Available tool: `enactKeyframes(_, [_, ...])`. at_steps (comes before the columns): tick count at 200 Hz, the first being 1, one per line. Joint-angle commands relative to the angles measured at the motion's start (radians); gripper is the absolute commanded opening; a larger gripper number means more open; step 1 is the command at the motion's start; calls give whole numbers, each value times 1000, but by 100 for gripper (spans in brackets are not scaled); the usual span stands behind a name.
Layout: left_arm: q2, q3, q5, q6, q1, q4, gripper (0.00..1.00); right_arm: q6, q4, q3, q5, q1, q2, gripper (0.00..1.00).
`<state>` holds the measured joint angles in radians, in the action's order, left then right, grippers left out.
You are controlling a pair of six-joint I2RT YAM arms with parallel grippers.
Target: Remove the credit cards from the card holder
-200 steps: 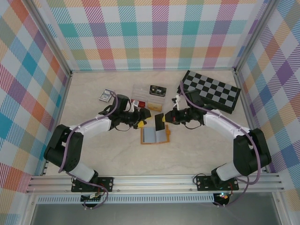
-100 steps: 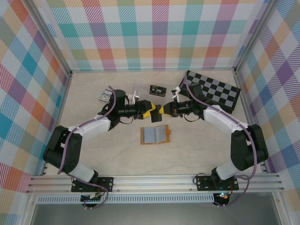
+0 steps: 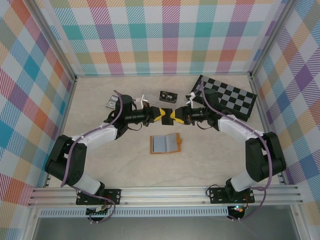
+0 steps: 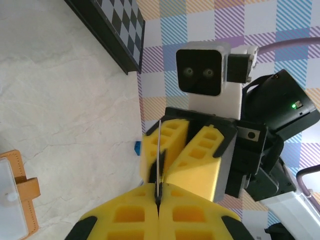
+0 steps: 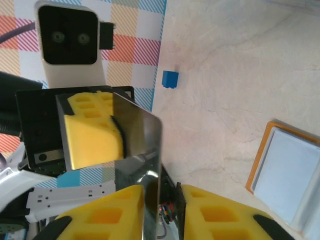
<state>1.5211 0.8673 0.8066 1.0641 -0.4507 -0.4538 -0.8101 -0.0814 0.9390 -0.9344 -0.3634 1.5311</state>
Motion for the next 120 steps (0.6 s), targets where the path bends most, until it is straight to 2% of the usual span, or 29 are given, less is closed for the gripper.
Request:
enactKeyframes(1, [-54,5,-50,10,-9,-9,0,-120,-151,-52,13,-14,-57,35])
enactKeyframes(68, [-104,-7,-168,27,-33,22,0,-338,-399,-139,88,-70,-89,36])
enactKeyframes(120, [-121,-29,-204,62,-36,11,0,-378,-449,-174,166,-81,-149,26])
